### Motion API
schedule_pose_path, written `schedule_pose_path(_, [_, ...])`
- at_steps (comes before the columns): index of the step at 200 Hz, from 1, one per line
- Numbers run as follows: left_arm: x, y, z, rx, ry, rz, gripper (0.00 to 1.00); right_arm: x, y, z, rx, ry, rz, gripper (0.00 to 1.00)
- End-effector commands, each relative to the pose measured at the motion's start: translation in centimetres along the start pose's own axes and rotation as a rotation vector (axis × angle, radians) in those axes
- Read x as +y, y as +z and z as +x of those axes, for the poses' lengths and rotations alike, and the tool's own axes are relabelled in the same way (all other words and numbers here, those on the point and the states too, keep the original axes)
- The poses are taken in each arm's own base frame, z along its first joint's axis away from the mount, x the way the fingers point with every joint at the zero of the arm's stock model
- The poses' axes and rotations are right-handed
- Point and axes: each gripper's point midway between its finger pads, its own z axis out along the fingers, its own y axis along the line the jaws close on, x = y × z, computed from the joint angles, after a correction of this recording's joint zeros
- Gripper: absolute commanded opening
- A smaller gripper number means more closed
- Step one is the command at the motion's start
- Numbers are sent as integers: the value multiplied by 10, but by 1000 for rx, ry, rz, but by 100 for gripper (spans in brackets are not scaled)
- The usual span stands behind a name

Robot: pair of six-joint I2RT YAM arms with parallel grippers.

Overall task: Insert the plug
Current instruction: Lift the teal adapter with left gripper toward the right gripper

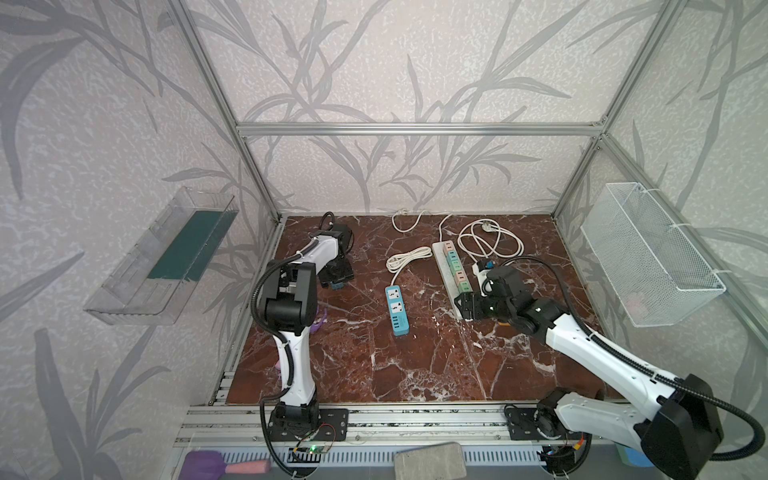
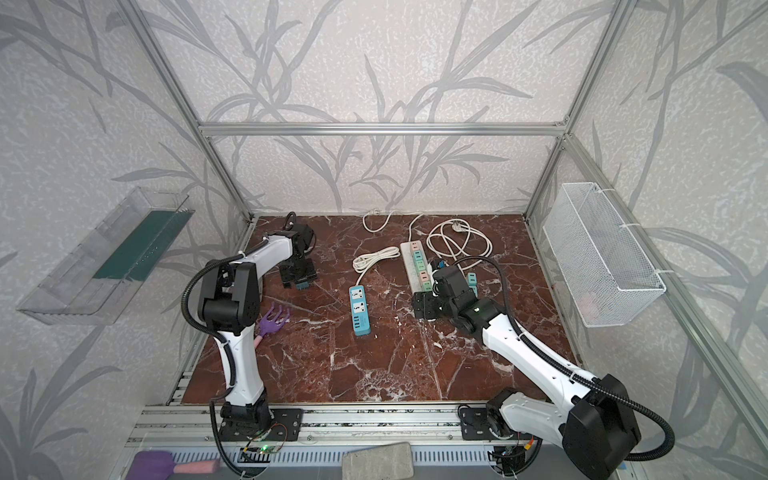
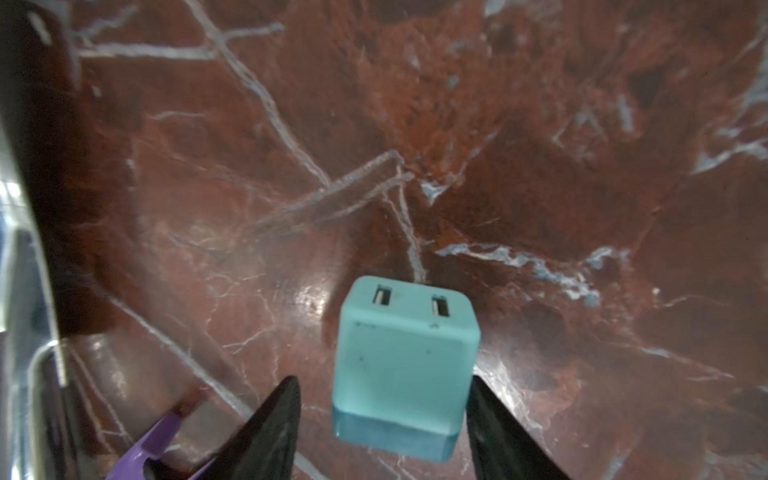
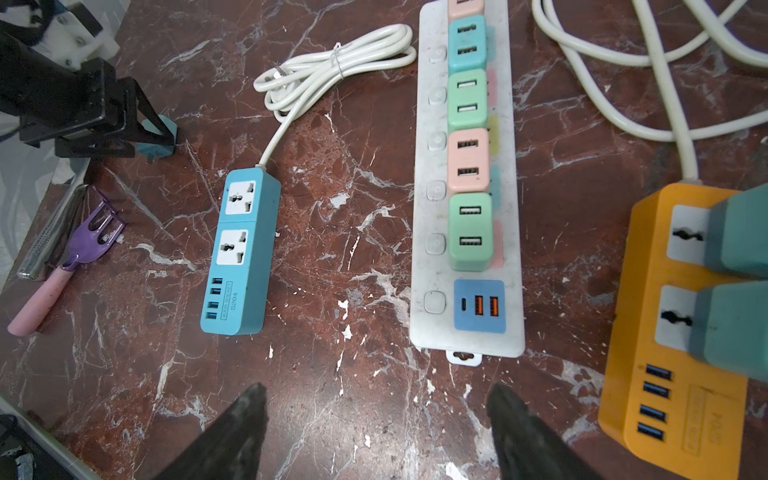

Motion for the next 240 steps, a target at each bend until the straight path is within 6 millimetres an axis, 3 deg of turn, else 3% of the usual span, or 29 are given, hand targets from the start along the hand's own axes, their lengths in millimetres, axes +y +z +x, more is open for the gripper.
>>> schedule_pose_path(1, [-3,4,3,32,40,10,58,-1,-4,-4,-28,12,-2,82])
schedule_pose_path(27, [0,11,5,45,51,2,53,-2,-3,-3,-23,10,1,82])
schedule_pose_path(58, [0,13,5,44,70,7,38,-1,-4,-4,-24,11,-3,81])
schedule_pose_path(93, [-13,-7,3,3,76,110,28,-1,-8,-5,-27,4,2,81])
schedule_pose_path(116, [-37,-44,2,-79,103,256,23,-5,-12,-5,-28,-6,25,81])
schedule_pose_path(143, [-83,-111,11,-251,245,479,17,-8,-18,-8,-23,-20,53,80])
schedule_pose_path(165, [-118,-167,30,-429,403,621,9,-7,-24,-16,-24,-34,64,79])
schedule_pose_path(176, [-135,-196,45,-518,492,712,0,-3,-29,-21,-28,-41,57,78])
schedule_pose_path(188, [-150,-223,63,-636,596,798,0,2,-32,-25,-28,-58,37,76])
schedule_pose_path(205, [-163,-251,95,-823,753,901,0,10,-37,-33,-19,-95,13,64])
schedule_pose_path(240, [-161,-273,149,-1136,909,1011,0,33,-46,-45,6,-119,-69,14])
